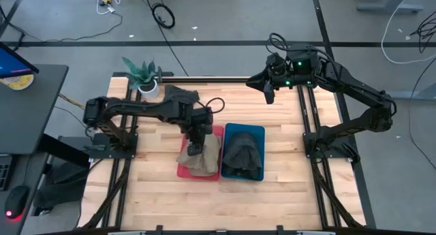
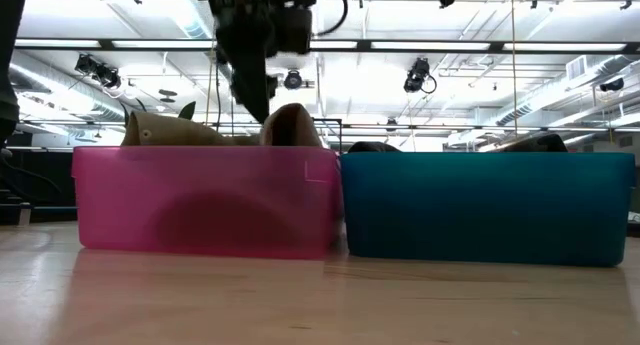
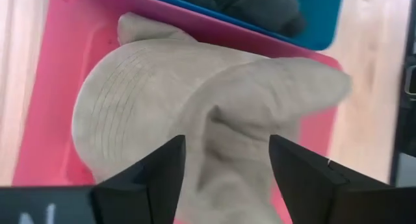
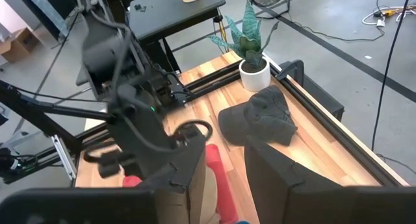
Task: Pick & Place hat
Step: Put the brown cap into the red bin
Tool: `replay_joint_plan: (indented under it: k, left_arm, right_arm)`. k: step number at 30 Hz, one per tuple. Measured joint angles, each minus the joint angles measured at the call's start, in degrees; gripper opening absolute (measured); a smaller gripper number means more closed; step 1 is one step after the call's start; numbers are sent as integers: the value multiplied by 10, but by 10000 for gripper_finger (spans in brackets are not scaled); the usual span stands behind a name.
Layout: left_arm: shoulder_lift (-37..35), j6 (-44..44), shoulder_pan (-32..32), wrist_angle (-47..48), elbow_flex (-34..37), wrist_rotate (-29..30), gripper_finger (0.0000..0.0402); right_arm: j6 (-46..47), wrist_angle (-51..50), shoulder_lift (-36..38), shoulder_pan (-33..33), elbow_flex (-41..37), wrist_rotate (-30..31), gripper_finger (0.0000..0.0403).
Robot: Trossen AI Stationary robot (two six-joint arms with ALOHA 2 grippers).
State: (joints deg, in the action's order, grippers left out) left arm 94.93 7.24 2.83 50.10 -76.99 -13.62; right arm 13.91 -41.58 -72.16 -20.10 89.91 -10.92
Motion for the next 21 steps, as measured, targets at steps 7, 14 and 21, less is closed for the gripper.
replay_joint_plan:
  k: [7,14,21]
  left_arm:
    - [-4,16,-22,140,-52,-2,209]
    - [-4,-22,-72,197,-51,14,106]
    - [-1,-19,-79,195,-51,1,10]
  right_arm:
    - [2,2,0,0,0,0,111]
    - [4,3,0,1,0,-5,111]
    - [2,3,0,1,0,-5,111]
